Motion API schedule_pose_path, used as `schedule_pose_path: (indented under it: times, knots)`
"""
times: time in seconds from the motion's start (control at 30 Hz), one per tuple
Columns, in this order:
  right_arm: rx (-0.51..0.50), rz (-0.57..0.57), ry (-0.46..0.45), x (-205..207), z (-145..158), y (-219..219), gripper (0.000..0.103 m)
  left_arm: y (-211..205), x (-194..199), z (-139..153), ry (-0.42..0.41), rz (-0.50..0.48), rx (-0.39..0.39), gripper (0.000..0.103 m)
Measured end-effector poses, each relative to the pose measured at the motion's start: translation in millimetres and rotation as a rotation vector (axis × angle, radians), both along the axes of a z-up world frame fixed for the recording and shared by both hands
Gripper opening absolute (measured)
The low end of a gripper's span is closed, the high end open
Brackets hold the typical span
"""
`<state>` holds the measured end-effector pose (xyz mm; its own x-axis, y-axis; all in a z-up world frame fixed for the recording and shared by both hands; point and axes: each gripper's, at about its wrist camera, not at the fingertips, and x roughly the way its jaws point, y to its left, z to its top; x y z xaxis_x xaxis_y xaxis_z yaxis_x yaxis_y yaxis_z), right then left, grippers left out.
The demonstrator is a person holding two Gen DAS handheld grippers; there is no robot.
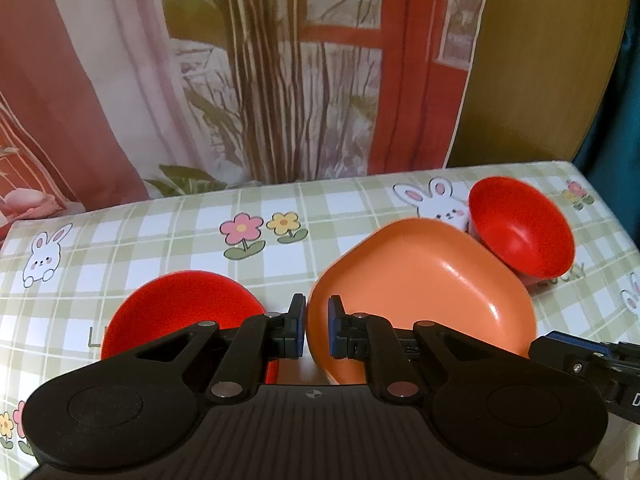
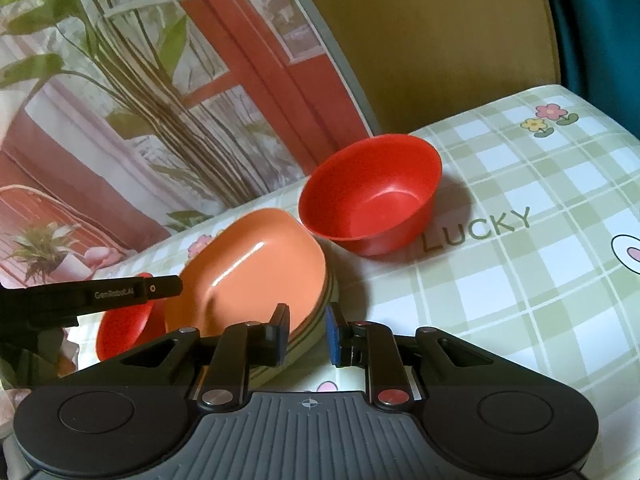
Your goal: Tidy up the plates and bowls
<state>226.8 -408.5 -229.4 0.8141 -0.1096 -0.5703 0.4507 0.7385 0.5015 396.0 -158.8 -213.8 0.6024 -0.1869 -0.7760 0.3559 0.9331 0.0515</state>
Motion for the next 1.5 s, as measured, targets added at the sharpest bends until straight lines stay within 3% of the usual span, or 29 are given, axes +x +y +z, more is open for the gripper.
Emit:
schedule_pose_path:
  times: [0.27, 0.5, 0.73, 1.17, 1.3, 1.37, 1.5]
  knots:
    - [-0.077, -0.005, -0.033, -5, 19, 6, 0.019, 7, -7, 24, -0.034, 0.008, -0.063, 0.013]
    - [-0.183, -0.031, -0.025, -14, 26, -18, 0.019, -14, -7, 31, -0.062, -0.054, -0.154, 0.013]
    - [-0.174, -0.111, -0.027, -14, 16, -65, 0.019, -56, 5, 12, -0.027, -0.176, -0.193, 0.028]
    - [-0.111, -0.141, -0.019, 7, -10, -93, 0.018, -101, 35, -25, 0.009, -0.227, -0.136, 0.029]
    - [-0.083, -0.148, -0.028, 8, -14, -93, 0.011, -105, 36, -31, 0.004, -0.242, -0.122, 0.028]
    - [-0.081, -0.151, -0.030, 8, -13, -92, 0.010, -108, 36, -33, 0.005, -0.246, -0.116, 0.018]
    - [-0.081, -0.160, -0.034, 6, -7, -91, 0.010, -109, 34, -33, 0.006, -0.243, -0.111, 0.016]
